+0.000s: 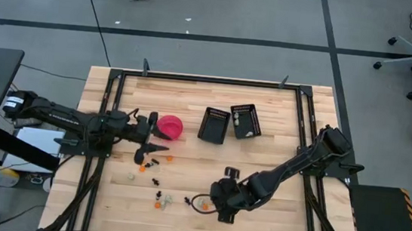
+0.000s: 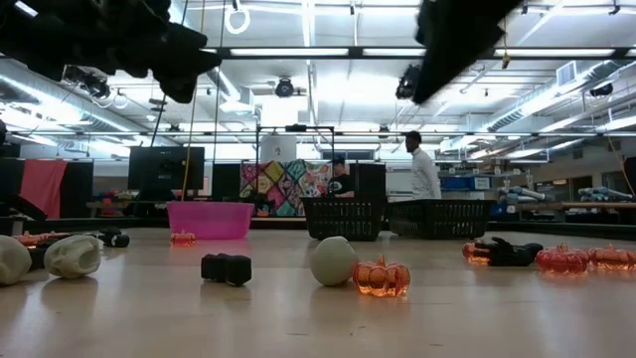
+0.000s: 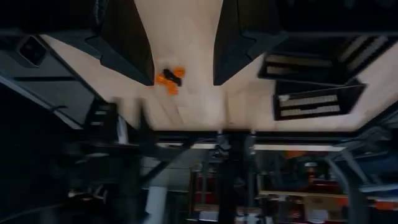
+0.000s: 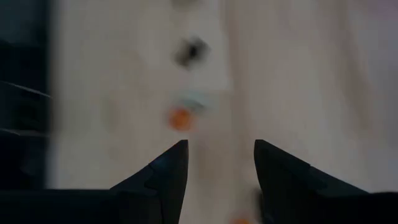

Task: Sort Halloween decoration
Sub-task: Put the orange pumpkin toy into the red bowl

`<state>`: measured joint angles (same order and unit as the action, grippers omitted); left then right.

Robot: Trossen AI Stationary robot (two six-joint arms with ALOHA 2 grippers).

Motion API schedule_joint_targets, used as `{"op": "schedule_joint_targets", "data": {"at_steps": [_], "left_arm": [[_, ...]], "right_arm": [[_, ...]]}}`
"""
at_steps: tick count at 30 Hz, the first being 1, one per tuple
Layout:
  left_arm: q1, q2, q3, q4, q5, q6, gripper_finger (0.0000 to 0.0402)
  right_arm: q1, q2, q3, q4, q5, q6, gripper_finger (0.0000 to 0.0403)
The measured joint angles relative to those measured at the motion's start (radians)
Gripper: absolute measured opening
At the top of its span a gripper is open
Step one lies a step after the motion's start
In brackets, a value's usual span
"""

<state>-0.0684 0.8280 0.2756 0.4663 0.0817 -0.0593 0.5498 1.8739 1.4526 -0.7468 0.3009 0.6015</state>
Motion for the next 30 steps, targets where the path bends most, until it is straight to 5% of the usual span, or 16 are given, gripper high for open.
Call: {"op": "schedule_joint_targets", "data": {"at_steps": [5,19,30], "left_arm": [[-0.041,0.097,0.0,0.002,-0.018,-0.045,0.0174],[-0.182,0.352,0.176,-0.172,-0.13,-0.128,0.0174],[-0.221,0.459,0.322,-0.309,-0.214,-0.102,0.0174]], "right_arm": [[0.012,-0.002,-0.028,-0.111,0.104,0.034,0.0187],[-0.042,-0.006,-0.123,-0.06,-0.037,-0.018,0.0187],[-0.044,-0.014,-0.132,-0.17,-0.003,0.013,0.0187]]}}
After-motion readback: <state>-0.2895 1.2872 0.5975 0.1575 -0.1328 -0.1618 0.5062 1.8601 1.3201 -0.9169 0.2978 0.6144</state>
